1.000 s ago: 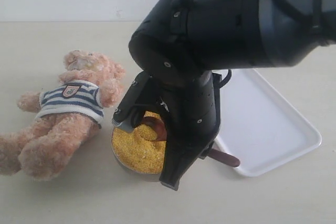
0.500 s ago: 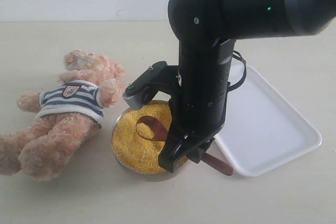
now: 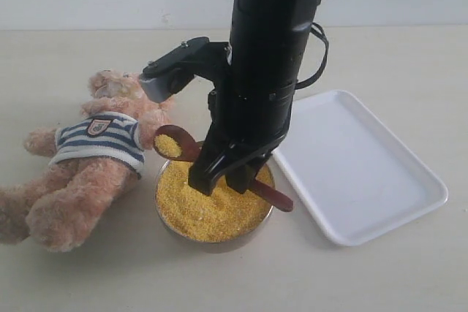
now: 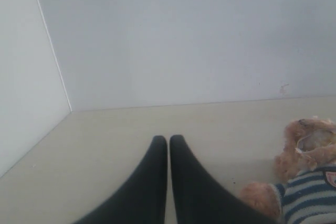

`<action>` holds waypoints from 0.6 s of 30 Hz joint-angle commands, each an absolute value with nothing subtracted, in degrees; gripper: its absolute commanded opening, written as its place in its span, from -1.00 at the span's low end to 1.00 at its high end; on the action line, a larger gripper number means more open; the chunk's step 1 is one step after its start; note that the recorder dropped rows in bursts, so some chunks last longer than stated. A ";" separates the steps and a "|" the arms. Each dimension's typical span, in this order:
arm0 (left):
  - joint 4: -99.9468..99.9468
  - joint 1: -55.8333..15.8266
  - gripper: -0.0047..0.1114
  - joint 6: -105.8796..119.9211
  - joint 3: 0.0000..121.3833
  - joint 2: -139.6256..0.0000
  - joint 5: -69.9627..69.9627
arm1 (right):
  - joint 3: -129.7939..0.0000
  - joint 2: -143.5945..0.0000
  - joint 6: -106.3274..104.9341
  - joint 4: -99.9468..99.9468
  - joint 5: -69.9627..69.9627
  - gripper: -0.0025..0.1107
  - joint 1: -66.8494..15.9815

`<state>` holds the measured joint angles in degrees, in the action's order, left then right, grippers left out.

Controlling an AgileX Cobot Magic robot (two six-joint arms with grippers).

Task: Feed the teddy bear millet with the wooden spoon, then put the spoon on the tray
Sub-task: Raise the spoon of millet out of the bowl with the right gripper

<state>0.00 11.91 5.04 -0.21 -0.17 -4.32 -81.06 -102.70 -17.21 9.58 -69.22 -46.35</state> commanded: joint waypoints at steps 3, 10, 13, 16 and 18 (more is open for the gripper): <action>0.00 11.46 -0.85 4.69 0.00 0.00 -4.54 | -81.61 -101.79 -18.59 12.08 -69.96 -0.96 -45.92; 0.00 11.46 -0.85 4.69 0.00 0.00 -4.41 | -81.61 -101.79 -20.81 16.08 -69.96 -0.96 -42.82; 0.00 11.46 -0.85 4.69 0.00 0.00 -4.29 | -81.61 -101.79 -21.48 16.07 -69.96 -0.96 -42.70; 0.00 11.46 -0.85 4.69 0.00 0.00 -4.29 | -81.61 -101.79 -21.75 16.07 -69.96 -0.96 -42.19; 0.00 11.46 -0.85 4.69 0.00 0.00 -4.29 | -81.61 -101.76 -22.11 15.94 -69.96 -0.96 -42.22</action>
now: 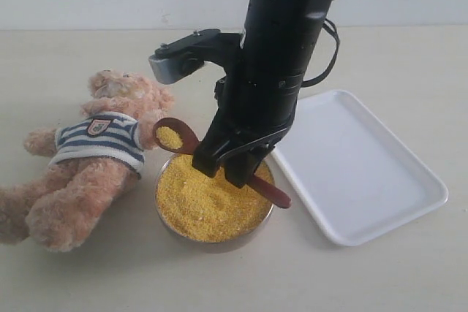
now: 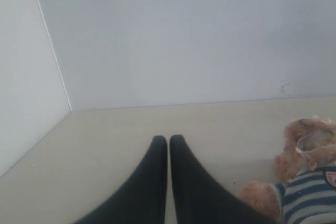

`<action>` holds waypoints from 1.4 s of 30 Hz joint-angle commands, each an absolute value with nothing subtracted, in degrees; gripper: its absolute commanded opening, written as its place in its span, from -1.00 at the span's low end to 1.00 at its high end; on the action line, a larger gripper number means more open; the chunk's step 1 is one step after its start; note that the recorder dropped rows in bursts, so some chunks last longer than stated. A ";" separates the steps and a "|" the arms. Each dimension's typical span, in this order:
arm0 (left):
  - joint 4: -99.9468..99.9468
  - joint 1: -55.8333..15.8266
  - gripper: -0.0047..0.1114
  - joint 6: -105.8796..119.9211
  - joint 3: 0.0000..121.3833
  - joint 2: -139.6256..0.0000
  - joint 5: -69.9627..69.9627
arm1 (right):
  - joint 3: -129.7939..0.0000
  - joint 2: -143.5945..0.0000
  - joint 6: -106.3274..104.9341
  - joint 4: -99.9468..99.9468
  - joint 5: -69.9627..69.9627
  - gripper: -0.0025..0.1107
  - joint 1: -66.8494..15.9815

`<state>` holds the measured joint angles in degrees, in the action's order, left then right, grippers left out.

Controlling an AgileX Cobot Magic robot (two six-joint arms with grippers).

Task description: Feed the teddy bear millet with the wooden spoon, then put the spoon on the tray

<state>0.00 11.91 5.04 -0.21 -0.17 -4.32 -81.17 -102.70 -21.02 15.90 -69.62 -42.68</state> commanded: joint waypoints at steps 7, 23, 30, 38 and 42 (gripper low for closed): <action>0.00 11.46 -0.85 4.69 0.00 0.00 -4.43 | -81.61 -101.76 -22.46 15.72 -69.96 -0.96 -42.22; 0.00 11.46 -0.85 4.69 0.00 0.00 -4.28 | -78.93 -98.26 -22.61 16.12 -69.96 -0.96 -38.76; 0.00 11.46 -0.85 4.69 0.00 0.00 -4.28 | -73.14 -95.03 -22.61 16.21 -69.96 -0.96 -35.96; 0.00 11.46 -0.85 4.69 0.00 0.00 -4.28 | -69.96 -93.08 -22.81 15.02 -69.96 -0.96 -35.83; 0.00 11.46 -0.85 4.69 0.00 0.00 -4.38 | -69.96 -93.08 -22.70 15.13 -69.96 -0.96 -35.83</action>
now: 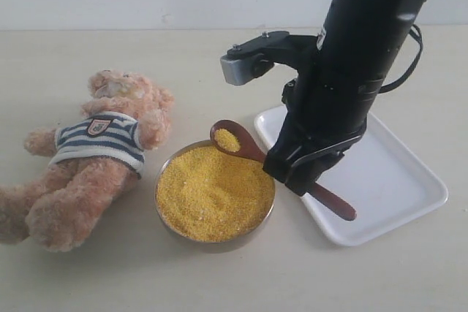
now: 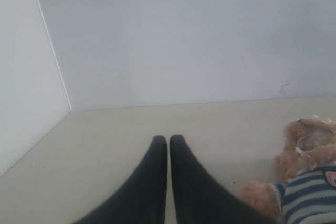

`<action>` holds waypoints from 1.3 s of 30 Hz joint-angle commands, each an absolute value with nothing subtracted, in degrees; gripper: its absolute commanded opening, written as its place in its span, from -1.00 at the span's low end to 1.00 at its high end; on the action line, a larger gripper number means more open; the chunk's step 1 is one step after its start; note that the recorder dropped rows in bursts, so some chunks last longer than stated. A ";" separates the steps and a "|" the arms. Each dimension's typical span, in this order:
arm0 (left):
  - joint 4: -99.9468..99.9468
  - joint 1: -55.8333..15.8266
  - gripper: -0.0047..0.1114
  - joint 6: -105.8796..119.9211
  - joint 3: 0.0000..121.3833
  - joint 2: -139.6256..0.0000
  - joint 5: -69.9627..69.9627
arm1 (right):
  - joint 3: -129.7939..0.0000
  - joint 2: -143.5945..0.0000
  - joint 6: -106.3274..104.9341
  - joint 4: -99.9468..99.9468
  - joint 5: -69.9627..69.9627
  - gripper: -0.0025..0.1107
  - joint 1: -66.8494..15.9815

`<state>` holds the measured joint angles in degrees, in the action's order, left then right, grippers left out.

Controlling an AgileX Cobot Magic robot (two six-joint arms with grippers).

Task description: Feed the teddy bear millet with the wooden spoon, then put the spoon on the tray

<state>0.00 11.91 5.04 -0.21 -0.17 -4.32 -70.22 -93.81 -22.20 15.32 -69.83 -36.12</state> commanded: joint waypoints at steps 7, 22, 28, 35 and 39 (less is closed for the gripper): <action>0.00 11.46 -0.85 4.69 0.00 0.00 -4.38 | -69.96 -93.08 -22.82 15.02 -68.41 -0.96 -35.83; 0.00 11.46 -0.85 4.69 0.00 0.00 -4.26 | -70.08 -92.71 -23.35 16.43 -66.81 -0.96 -28.97; 0.00 11.46 -0.85 4.69 0.00 0.00 -4.26 | -70.41 -92.48 -23.07 15.91 -66.29 -0.96 -28.50; 0.00 11.46 -0.85 4.69 0.00 0.00 -4.26 | -70.41 -92.48 -22.93 15.91 -65.90 -0.96 -28.50; 0.00 11.46 -0.85 4.69 0.00 0.00 -4.38 | -70.41 -92.48 -22.93 15.91 -65.90 -0.96 -28.50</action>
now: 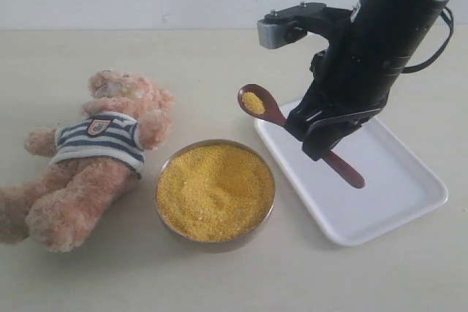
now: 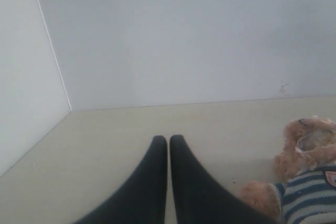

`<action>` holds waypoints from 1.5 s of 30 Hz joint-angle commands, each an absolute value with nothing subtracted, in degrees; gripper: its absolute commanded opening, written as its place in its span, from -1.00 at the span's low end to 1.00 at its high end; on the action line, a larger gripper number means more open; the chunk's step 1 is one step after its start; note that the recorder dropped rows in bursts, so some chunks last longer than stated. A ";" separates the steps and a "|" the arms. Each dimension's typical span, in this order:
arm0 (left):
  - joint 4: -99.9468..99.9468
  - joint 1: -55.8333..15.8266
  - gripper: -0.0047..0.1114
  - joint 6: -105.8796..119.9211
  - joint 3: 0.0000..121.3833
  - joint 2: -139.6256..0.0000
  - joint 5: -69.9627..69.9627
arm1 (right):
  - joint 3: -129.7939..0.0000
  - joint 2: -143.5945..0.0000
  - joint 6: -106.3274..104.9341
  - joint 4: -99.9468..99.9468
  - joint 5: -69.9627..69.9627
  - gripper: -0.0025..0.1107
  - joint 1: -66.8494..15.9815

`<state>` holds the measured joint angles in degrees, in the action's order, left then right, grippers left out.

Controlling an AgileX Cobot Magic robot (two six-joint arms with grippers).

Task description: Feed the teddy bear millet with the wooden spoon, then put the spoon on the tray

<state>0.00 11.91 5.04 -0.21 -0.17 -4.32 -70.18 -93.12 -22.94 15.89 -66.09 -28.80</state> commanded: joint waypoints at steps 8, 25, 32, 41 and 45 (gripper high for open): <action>0.00 11.46 -0.85 4.69 0.00 0.00 -4.38 | -70.41 -92.48 -22.68 15.91 -65.82 -0.96 -28.50; 0.00 11.46 -0.85 4.69 0.00 0.00 -4.26 | -70.41 -92.48 -21.98 16.00 -66.18 -0.96 -28.50; 0.00 11.46 -0.85 4.69 0.00 0.00 -4.26 | -70.41 -92.48 -21.99 16.00 -66.64 -0.96 -28.50; 0.00 11.46 -0.85 4.69 0.00 0.00 -4.29 | -70.41 -92.48 -21.99 16.00 -66.52 -0.96 -28.50; 7.32 11.46 -0.85 1.69 0.00 0.00 -4.13 | -70.41 -92.48 -21.99 16.00 -66.20 -0.96 -28.50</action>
<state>1.66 11.91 4.72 -0.21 -0.17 -4.32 -70.18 -93.12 -21.85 15.89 -66.33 -28.71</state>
